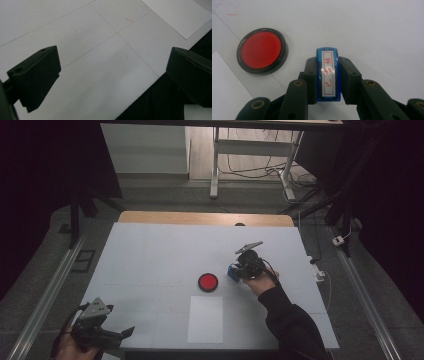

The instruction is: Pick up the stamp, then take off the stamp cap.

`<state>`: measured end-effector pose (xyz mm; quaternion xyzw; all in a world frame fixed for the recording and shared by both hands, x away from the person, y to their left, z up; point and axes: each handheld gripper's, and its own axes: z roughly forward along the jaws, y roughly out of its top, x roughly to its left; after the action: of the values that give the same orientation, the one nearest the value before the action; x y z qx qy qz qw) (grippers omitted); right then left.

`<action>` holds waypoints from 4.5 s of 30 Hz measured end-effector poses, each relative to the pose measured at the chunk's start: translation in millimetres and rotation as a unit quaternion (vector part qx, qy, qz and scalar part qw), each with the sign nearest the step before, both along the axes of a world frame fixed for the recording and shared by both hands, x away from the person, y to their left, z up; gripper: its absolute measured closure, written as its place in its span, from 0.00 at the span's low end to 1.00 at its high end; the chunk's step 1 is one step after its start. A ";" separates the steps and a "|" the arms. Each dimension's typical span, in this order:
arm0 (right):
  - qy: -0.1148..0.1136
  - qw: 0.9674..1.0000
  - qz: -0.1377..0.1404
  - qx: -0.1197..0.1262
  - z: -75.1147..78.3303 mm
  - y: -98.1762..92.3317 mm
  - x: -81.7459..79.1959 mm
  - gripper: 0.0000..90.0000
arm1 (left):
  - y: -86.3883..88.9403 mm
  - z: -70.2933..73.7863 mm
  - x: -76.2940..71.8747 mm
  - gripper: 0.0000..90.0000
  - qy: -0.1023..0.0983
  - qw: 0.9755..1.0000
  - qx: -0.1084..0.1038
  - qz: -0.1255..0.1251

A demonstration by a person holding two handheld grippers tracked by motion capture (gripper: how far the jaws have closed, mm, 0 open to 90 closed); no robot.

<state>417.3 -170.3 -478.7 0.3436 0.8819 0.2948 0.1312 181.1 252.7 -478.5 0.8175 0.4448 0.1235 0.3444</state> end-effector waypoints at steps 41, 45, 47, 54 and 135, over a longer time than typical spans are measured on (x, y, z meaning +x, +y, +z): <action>-0.026 0.992 0.096 0.072 36.2 -3.7 -56.3 0.78 | 1.3 0.2 0.1 0.00 0.001 1.000 -0.009 -0.001; -0.029 0.991 0.107 0.076 38.8 -2.1 -63.7 0.78 | 1.4 0.2 0.1 0.00 0.001 1.000 -0.008 -0.001; -0.029 0.990 0.111 0.080 39.4 -1.4 -66.3 0.78 | 1.3 0.3 0.1 0.00 0.001 1.000 -0.007 -0.001; -0.039 0.987 0.127 0.086 42.6 1.1 -76.7 0.78 | 1.4 0.3 -0.1 0.00 0.000 1.000 -0.008 -0.002; -0.022 0.969 0.215 0.124 59.4 20.8 -118.7 0.78 | -39.8 3.2 32.5 0.00 -0.035 0.991 -0.057 -0.114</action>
<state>298.6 -149.5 -419.4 0.1531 0.8888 0.4301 0.0404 213.5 212.9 -475.4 0.8372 0.3428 0.0862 0.4173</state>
